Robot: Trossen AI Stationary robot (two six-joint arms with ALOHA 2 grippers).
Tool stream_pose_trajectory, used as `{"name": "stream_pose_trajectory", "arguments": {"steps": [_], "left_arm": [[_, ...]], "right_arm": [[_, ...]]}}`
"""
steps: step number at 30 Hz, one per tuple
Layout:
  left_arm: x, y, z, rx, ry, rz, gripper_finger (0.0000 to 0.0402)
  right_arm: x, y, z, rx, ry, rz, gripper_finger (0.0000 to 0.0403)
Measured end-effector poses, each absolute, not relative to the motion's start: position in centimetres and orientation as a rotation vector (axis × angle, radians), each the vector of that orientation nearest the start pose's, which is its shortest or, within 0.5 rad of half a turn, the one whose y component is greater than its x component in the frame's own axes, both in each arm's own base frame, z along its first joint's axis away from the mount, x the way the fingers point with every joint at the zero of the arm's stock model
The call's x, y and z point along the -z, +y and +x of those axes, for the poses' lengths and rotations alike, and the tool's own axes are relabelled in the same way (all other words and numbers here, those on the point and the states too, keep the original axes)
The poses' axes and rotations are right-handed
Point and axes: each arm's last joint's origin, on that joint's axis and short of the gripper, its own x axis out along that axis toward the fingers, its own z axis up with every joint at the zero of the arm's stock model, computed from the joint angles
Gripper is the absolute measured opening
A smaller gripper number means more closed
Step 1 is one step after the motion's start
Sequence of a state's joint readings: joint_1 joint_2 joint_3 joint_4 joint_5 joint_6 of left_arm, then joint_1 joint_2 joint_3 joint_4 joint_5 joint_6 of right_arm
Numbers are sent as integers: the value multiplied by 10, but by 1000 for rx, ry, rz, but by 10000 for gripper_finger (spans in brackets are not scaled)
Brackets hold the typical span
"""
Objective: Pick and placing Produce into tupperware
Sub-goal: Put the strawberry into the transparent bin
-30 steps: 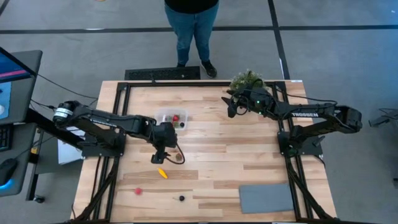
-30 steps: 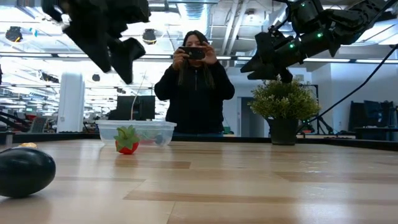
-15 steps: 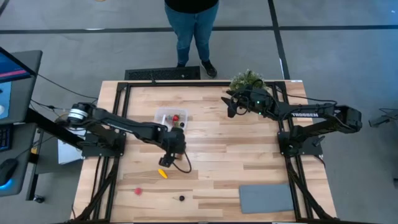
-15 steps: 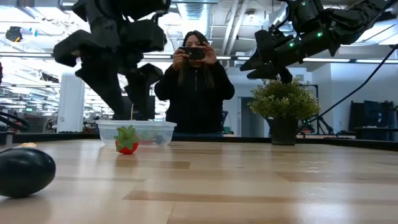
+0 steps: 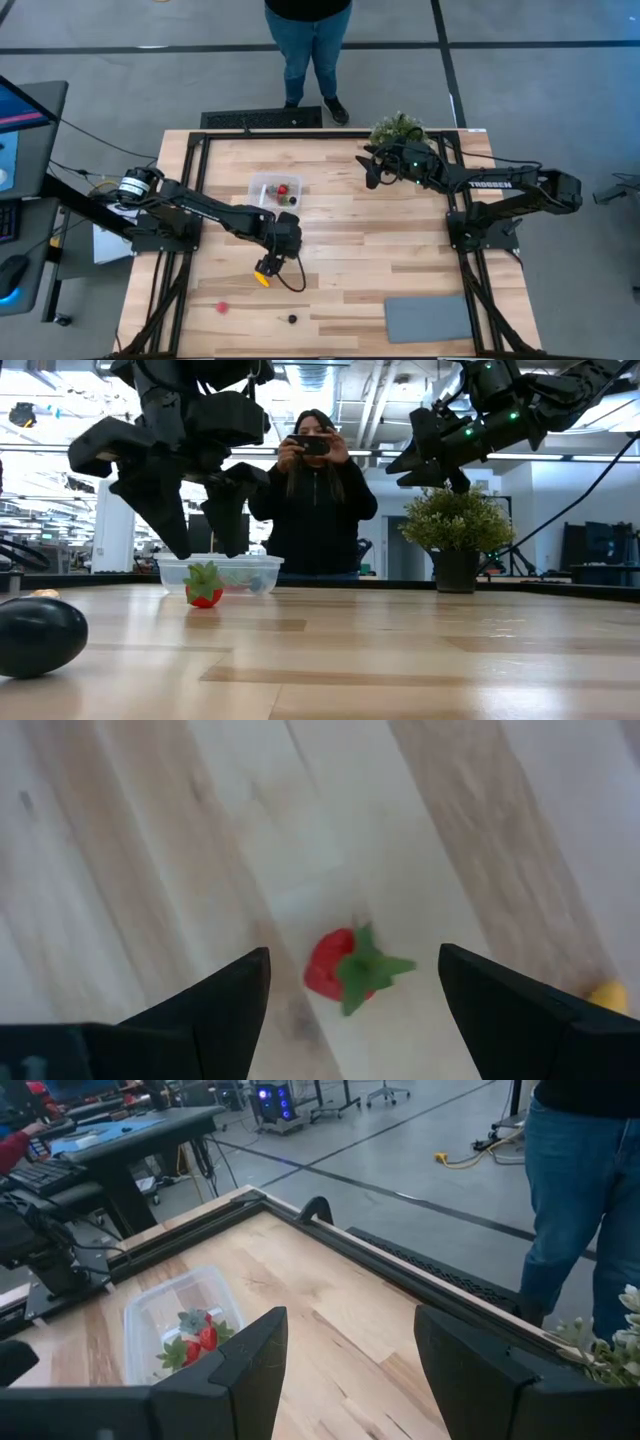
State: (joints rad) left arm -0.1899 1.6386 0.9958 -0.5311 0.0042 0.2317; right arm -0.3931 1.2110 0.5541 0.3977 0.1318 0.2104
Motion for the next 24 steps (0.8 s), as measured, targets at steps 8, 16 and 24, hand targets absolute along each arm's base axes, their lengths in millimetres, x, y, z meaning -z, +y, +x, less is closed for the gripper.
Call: {"name": "stream_pose_trajectory", "arguments": {"steps": [8, 16, 24], "left_arm": [[-171, -58, 300, 288, 1204, 333, 281], [-160, -60, 305, 304, 1229, 339, 281], [-159, -57, 304, 300, 1252, 316, 281]], "right_arm": [[-224, -100, 230, 548, 204, 239, 244], [-224, -100, 230, 547, 200, 238, 244], [-224, -100, 230, 547, 204, 238, 244]]}}
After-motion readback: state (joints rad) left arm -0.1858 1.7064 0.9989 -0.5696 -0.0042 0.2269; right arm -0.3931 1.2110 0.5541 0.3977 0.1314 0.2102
